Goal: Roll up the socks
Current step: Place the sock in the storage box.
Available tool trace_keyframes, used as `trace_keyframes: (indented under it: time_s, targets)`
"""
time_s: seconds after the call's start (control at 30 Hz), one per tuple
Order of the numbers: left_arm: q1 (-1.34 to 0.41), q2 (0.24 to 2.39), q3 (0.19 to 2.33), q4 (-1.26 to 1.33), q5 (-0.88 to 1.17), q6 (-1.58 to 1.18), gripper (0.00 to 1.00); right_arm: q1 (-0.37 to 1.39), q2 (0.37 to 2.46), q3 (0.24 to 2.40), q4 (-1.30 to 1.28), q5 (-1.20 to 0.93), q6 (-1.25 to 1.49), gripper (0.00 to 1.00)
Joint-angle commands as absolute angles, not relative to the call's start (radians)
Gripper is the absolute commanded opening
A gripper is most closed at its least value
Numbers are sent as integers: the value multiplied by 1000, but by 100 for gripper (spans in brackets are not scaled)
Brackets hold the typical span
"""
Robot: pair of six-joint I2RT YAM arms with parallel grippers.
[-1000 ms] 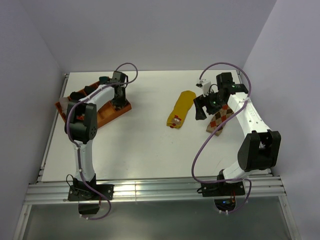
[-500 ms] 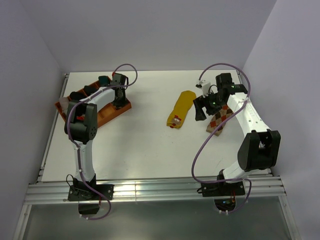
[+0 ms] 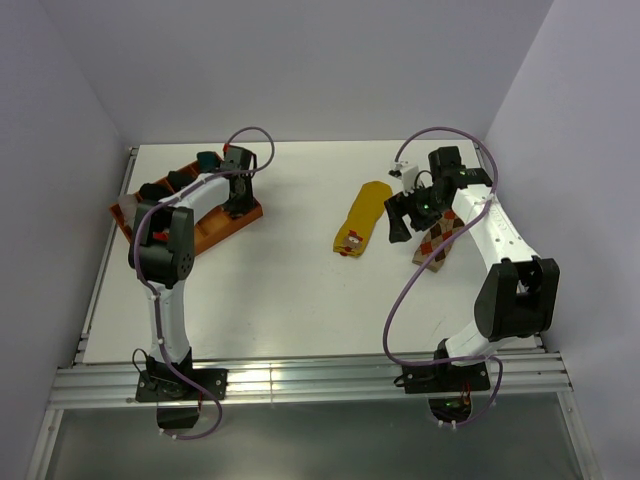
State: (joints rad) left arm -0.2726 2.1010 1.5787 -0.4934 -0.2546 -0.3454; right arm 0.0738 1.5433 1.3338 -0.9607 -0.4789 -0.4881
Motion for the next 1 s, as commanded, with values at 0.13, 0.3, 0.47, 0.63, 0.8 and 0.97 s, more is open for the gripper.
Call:
trace_keyframes:
  time_s: [0.13, 0.3, 0.47, 0.63, 0.8, 0.97]
  targets:
    - [-264, 2082, 1621, -534, -310, -336, 49, 81, 1545, 1331, -956, -479, -499, 89]
    - [-262, 2069, 1647, -548, -308, -328, 57, 83, 1545, 1331, -954, -477, -497, 89]
    - [-261, 2057, 1660, -558, -321, -325, 58, 83, 1546, 1331, -954, -476, -497, 89]
    - [-259, 2022, 1657, -551, -313, -324, 61, 83, 1542, 1331, -954, -472, -495, 89]
    - [-259, 2008, 1667, -565, -293, -316, 64, 83, 1545, 1330, -954, -469, -497, 89]
    - [-259, 1976, 1643, -540, -256, -318, 64, 83, 1539, 1333, -953, -465, -495, 89]
